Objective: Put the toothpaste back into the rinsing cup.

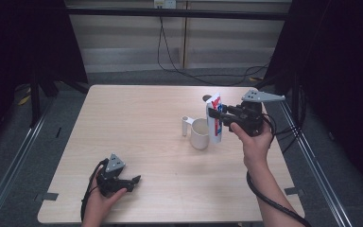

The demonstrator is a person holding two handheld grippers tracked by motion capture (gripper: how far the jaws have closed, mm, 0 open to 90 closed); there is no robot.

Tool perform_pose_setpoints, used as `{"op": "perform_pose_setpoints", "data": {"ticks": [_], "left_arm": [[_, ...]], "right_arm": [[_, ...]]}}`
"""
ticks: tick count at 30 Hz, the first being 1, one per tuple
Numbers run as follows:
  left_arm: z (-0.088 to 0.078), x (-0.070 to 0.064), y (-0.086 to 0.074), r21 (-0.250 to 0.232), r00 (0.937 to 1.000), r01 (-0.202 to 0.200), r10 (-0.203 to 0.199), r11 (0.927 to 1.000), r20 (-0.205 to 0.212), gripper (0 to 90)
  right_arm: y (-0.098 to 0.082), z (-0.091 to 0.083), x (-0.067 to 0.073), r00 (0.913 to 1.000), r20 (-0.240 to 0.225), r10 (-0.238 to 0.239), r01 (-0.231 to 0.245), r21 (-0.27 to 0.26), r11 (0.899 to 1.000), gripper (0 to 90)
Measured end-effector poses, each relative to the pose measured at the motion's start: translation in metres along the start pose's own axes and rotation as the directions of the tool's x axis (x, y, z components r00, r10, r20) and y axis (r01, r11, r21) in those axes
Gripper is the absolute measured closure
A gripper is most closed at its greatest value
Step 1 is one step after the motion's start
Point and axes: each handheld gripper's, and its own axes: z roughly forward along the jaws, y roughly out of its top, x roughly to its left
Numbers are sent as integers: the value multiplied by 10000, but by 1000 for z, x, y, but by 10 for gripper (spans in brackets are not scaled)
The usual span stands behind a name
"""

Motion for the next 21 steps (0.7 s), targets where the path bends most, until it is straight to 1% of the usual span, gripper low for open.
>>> {"op": "perform_pose_setpoints", "data": {"ticks": [1,2,4,11,17,18,21], "left_arm": [[0,0,0,18,10000,-30,30,10000,-1,198],[0,0,0,19,10000,-46,46,10000,-23,198],[0,0,0,1,10000,1,-1,10000,2,198],[0,0,0,2,10000,-19,19,10000,-20,198],[0,0,0,-6,10000,-9,9,10000,0,198],[0,0,0,10,10000,-45,45,10000,-24,198],[0,0,0,13,10000,-33,33,10000,-2,198]], "right_arm": [[0,0,0,10000,0,0,0,0,10000,651],[0,1,-1,10000,98,-19,19,-35,10000,651],[1,2,-2,10000,82,-26,27,-44,10000,651],[3,5,-6,9999,153,59,-56,-183,9998,651],[7,8,-8,9996,240,137,-127,-388,9992,651],[8,10,-10,9995,220,216,-206,-450,9988,651],[10,11,-10,9995,273,166,-153,-471,9988,651]]}}
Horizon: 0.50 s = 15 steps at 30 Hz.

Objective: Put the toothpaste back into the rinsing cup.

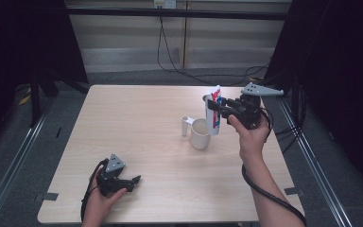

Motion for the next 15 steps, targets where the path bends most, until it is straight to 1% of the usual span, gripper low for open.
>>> {"op": "perform_pose_setpoints", "data": {"ticks": [2,6,8,10,15], "left_arm": [[0,0,0,-4,10000,-11,10,10000,-24,198],[0,0,0,-1,10000,-14,14,10000,-24,198],[0,0,0,-15,10000,23,-23,10000,-1,198],[0,0,0,4,10000,-22,22,10000,-25,198],[0,0,0,-12,10000,2,-2,10000,-10,198]], "right_arm": [[1,2,0,10000,38,-41,41,36,10000,652],[0,7,-1,10000,26,84,-84,-73,9999,651],[0,10,-2,10000,80,19,-19,-21,10000,652],[0,13,-2,9999,109,-33,33,1,10000,651],[0,18,-4,9998,186,-71,72,-37,10000,651]]}}
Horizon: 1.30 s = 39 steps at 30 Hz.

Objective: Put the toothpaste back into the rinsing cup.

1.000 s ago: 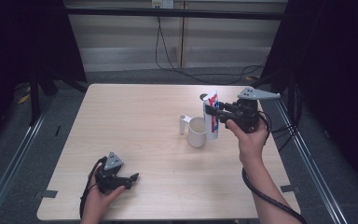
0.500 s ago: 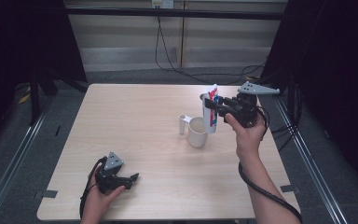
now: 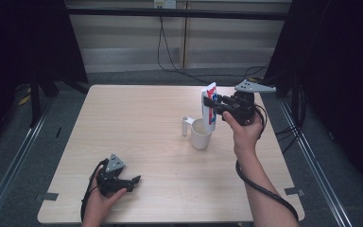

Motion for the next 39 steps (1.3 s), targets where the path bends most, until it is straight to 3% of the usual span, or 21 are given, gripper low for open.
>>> {"op": "perform_pose_setpoints", "data": {"ticks": [25,39], "left_arm": [[-1,0,0,82,10000,-66,66,9999,31,198],[-1,0,0,83,10000,-65,65,9999,31,197]], "right_arm": [[0,17,-8,9996,291,14,-13,-60,10000,650],[-14,26,-12,9993,342,146,-150,102,9998,648]]}}
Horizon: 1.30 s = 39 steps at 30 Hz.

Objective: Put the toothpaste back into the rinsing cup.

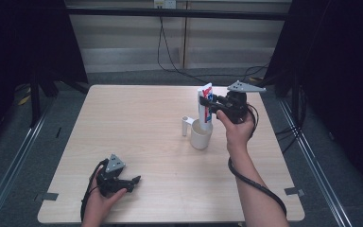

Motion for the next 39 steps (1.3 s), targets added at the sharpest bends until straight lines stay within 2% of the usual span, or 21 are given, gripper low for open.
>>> {"op": "perform_pose_setpoints", "data": {"ticks": [8,39], "left_arm": [[0,0,0,-1,10000,1,-1,10000,3,197],[0,0,0,-9,10000,0,0,10000,-4,197]], "right_arm": [[-7,4,-2,9999,-36,136,-136,-19,9999,646],[-24,8,-5,9999,44,156,-157,113,9998,641]]}}
